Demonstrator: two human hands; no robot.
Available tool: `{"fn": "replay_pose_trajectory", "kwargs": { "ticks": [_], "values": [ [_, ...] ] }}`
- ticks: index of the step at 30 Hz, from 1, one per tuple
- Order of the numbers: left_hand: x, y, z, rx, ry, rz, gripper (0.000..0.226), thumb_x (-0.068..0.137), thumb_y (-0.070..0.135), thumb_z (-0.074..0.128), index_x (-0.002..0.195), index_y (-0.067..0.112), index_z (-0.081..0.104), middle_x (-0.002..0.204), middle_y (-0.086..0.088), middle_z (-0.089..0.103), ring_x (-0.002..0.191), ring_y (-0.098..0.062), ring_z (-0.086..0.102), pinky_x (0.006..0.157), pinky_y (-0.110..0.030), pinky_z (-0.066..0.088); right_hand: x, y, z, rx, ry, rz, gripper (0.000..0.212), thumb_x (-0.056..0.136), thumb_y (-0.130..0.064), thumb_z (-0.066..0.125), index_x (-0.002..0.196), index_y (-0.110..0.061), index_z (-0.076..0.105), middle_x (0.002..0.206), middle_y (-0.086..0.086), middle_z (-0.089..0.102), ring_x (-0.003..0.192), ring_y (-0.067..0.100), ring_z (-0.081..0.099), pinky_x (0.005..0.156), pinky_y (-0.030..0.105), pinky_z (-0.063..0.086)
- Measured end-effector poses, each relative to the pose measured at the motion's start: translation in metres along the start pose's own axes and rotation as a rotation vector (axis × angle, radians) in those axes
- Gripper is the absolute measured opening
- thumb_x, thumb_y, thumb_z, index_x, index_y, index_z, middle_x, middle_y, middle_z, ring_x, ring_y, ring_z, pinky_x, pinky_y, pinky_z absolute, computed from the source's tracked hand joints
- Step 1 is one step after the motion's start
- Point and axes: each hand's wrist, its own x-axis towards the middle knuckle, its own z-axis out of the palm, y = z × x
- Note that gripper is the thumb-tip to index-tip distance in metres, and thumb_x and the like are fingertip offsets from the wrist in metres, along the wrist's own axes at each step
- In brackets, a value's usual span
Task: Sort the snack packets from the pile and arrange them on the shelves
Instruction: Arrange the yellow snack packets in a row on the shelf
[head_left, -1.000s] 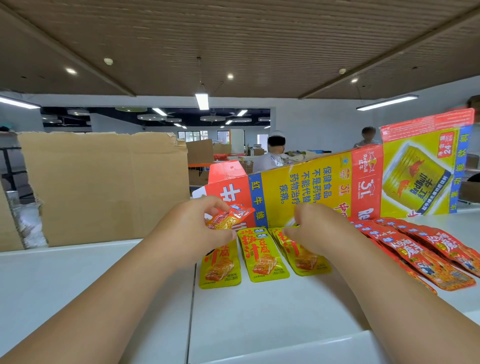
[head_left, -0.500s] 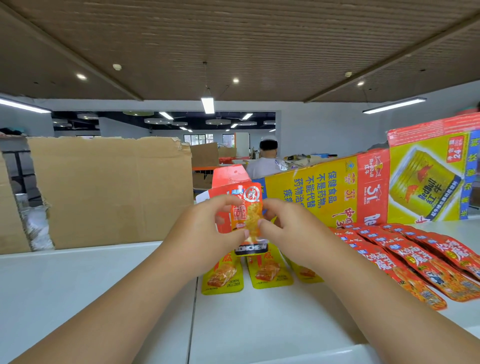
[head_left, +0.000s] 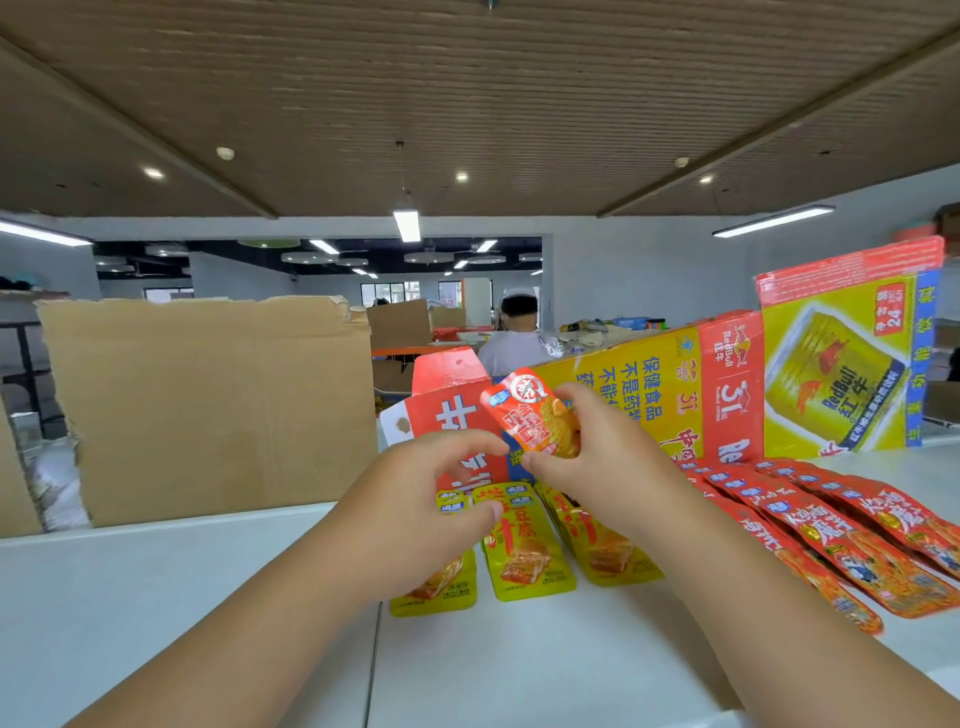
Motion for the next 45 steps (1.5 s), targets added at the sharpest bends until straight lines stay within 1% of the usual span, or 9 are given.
{"fn": "replay_pose_trajectory", "kwargs": {
  "ticks": [4, 10, 16, 20, 26, 33, 39, 42, 45],
  "values": [
    [0.001, -0.004, 0.002, 0.055, 0.027, -0.037, 0.034, 0.088, 0.040, 0.073, 0.113, 0.055, 0.056, 0.107, 0.039, 0.052, 0.103, 0.020, 0.047, 0.072, -0.003, 0.037, 0.002, 0.006, -0.004, 0.022, 0.032, 0.051, 0.062, 0.081, -0.049, 0.077, 0.131, -0.031, 0.045, 0.098, -0.014, 0.062, 0.079, 0.008, 0.064, 0.073, 0.036, 0.055],
    [-0.001, 0.001, 0.001, 0.138, 0.012, -0.062, 0.047, 0.088, 0.047, 0.070, 0.131, 0.049, 0.053, 0.131, 0.025, 0.053, 0.115, -0.001, 0.051, 0.094, -0.024, 0.048, 0.001, 0.009, -0.005, -0.052, 0.084, 0.034, 0.065, 0.079, -0.052, 0.078, 0.134, -0.027, 0.055, 0.116, -0.007, 0.055, 0.099, 0.014, 0.058, 0.084, 0.034, 0.050],
    [-0.001, 0.018, -0.009, 0.325, -0.006, 0.089, 0.052, 0.090, 0.050, 0.063, 0.139, 0.048, 0.044, 0.139, 0.018, 0.051, 0.127, -0.012, 0.042, 0.105, -0.036, 0.043, 0.007, 0.008, -0.009, -0.077, 0.098, 0.044, 0.067, 0.079, -0.052, 0.077, 0.137, -0.026, 0.059, 0.120, -0.005, 0.056, 0.102, 0.013, 0.057, 0.081, 0.030, 0.042],
    [-0.003, 0.027, -0.014, 0.388, -0.025, 0.167, 0.053, 0.092, 0.051, 0.059, 0.142, 0.048, 0.040, 0.137, 0.015, 0.053, 0.128, -0.014, 0.043, 0.103, -0.036, 0.042, 0.010, 0.001, -0.018, -0.101, 0.098, 0.063, 0.074, 0.068, -0.070, 0.070, 0.128, -0.027, 0.065, 0.115, -0.004, 0.063, 0.099, 0.016, 0.060, 0.080, 0.031, 0.046],
    [-0.001, 0.042, -0.018, 0.449, -0.091, 0.185, 0.056, 0.091, 0.053, 0.060, 0.144, 0.049, 0.040, 0.142, 0.018, 0.050, 0.130, -0.016, 0.043, 0.102, -0.035, 0.042, 0.005, 0.001, -0.059, -0.125, 0.119, 0.056, 0.051, 0.084, -0.048, 0.076, 0.126, -0.023, 0.064, 0.096, -0.010, 0.058, 0.083, 0.011, 0.057, 0.070, 0.031, 0.040],
    [0.031, 0.099, 0.021, 0.476, -0.086, 0.219, 0.057, 0.091, 0.053, 0.062, 0.145, 0.046, 0.044, 0.146, 0.018, 0.050, 0.134, -0.010, 0.046, 0.105, -0.029, 0.043, -0.009, 0.080, -0.135, -0.161, 0.150, 0.146, 0.075, 0.078, -0.058, 0.076, 0.140, -0.020, 0.057, 0.134, 0.006, 0.061, 0.116, 0.023, 0.059, 0.087, 0.031, 0.044],
    [0.093, 0.181, 0.112, 0.403, -0.109, 0.162, 0.051, 0.089, 0.050, 0.066, 0.138, 0.048, 0.051, 0.140, 0.016, 0.056, 0.127, -0.011, 0.052, 0.101, -0.028, 0.045, -0.015, 0.178, -0.227, -0.209, 0.153, 0.214, 0.060, 0.081, -0.051, 0.077, 0.129, -0.018, 0.064, 0.115, 0.006, 0.065, 0.099, 0.025, 0.060, 0.079, 0.034, 0.048],
    [0.122, 0.218, 0.163, 0.377, -0.118, 0.165, 0.049, 0.088, 0.048, 0.067, 0.135, 0.046, 0.055, 0.139, 0.015, 0.059, 0.126, -0.011, 0.055, 0.102, -0.029, 0.046, -0.013, 0.230, -0.267, -0.283, 0.104, 0.250, 0.046, 0.080, -0.053, 0.076, 0.109, -0.019, 0.067, 0.098, 0.004, 0.062, 0.089, 0.025, 0.057, 0.067, 0.032, 0.045],
    [0.148, 0.253, 0.207, 0.357, -0.154, 0.195, 0.051, 0.087, 0.047, 0.068, 0.136, 0.045, 0.055, 0.140, 0.015, 0.058, 0.125, -0.011, 0.056, 0.103, -0.028, 0.046, -0.004, 0.276, -0.299, -0.294, 0.095, 0.293, 0.038, 0.080, -0.052, 0.077, 0.097, -0.019, 0.069, 0.092, 0.007, 0.067, 0.080, 0.023, 0.058, 0.072, 0.033, 0.047]
  ]
}}
